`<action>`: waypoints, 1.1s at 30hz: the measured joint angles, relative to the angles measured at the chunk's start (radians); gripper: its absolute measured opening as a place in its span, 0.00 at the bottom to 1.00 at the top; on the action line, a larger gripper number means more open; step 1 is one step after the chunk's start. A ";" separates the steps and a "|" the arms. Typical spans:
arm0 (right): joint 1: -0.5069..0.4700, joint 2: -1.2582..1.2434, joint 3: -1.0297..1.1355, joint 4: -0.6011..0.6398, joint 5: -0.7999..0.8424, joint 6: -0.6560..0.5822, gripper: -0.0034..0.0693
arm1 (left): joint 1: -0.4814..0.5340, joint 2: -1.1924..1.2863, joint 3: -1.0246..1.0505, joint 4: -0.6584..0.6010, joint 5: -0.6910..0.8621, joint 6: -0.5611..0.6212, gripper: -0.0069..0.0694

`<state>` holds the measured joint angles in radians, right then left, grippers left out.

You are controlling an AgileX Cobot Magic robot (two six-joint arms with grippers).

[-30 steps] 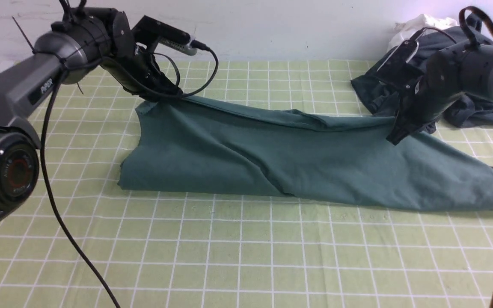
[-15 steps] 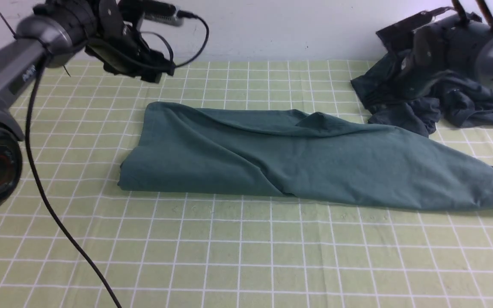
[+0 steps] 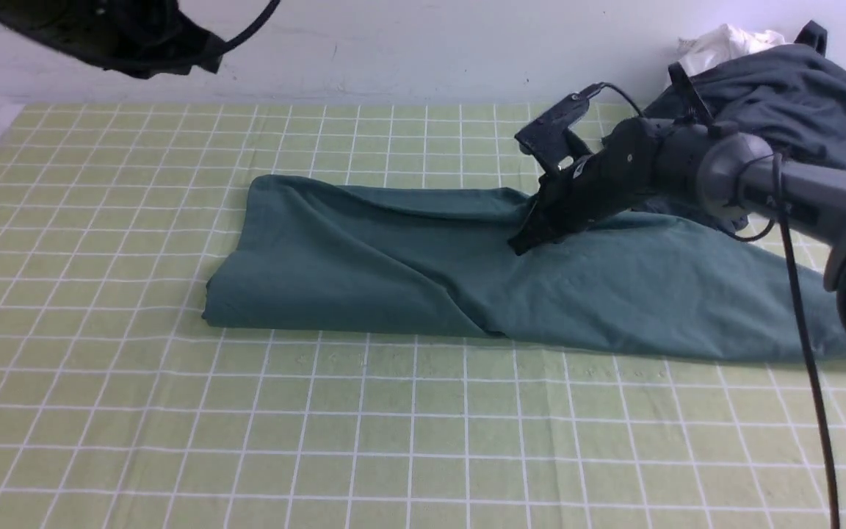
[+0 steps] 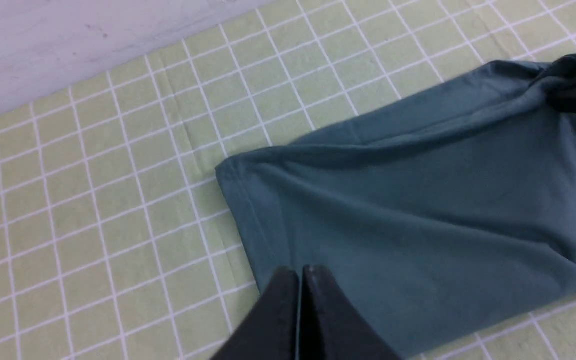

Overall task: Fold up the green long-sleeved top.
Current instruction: Use both arms to drag the lower edge of the fabric forward and fold it over the upper edge, then use the right arm to clamp the right edge of the fabric

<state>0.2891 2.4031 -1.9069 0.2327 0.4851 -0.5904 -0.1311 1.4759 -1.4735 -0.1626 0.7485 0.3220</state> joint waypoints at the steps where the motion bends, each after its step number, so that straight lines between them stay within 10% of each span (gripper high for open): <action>1: -0.004 0.002 0.001 -0.001 -0.030 0.014 0.04 | 0.000 -0.036 0.037 0.000 -0.019 0.001 0.09; 10: -0.096 -0.068 -0.032 -0.053 -0.012 0.178 0.28 | 0.000 -0.426 0.466 0.111 -0.114 0.001 0.09; 19: -0.274 -0.341 0.021 -0.238 0.648 0.465 0.44 | 0.000 -0.643 0.849 0.174 -0.134 -0.095 0.09; 33: -0.577 -0.490 0.557 -0.071 0.410 0.541 0.66 | 0.000 -0.701 0.896 0.055 -0.265 -0.125 0.09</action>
<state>-0.2878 1.9131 -1.3499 0.1615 0.8953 -0.0492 -0.1311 0.7753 -0.5773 -0.1078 0.4840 0.1972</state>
